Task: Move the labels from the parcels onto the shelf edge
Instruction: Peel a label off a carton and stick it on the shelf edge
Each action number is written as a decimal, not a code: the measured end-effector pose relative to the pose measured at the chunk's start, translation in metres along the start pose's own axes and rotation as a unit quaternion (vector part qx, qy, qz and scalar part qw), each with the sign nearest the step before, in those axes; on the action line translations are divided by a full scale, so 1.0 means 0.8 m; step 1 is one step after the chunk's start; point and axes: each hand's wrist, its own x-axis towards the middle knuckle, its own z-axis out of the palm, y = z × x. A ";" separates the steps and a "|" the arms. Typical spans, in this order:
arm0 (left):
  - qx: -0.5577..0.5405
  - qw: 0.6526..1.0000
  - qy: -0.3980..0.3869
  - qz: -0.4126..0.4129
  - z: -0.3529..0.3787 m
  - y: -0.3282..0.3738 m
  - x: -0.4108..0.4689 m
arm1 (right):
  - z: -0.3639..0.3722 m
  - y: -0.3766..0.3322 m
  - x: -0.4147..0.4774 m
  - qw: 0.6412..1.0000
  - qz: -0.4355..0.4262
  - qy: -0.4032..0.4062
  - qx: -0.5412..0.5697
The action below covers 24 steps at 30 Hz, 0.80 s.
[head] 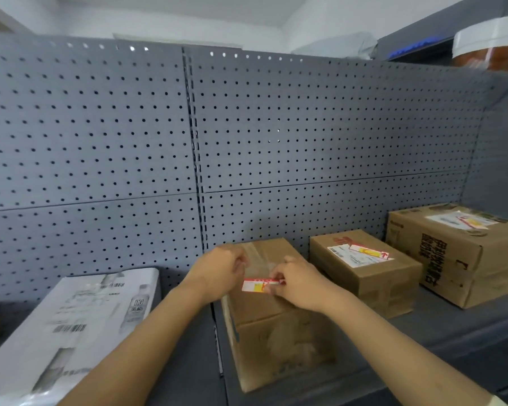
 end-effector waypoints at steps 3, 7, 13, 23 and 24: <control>0.017 1.000 0.009 -0.004 0.000 0.002 0.002 | -0.003 0.003 0.007 0.999 -0.002 -0.004 0.034; 0.027 0.999 0.003 -0.017 0.004 0.005 -0.004 | -0.002 0.007 0.009 0.997 -0.025 0.004 0.075; -0.001 0.999 0.025 -0.030 -0.009 0.015 -0.025 | -0.001 -0.001 0.002 0.989 -0.065 0.066 0.118; -0.018 0.993 0.083 -0.076 -0.044 -0.007 -0.117 | 0.026 -0.097 -0.029 0.959 -0.127 0.133 0.217; -0.016 0.992 0.095 -0.078 -0.052 -0.013 -0.128 | 0.027 -0.108 -0.033 0.957 -0.130 0.136 0.220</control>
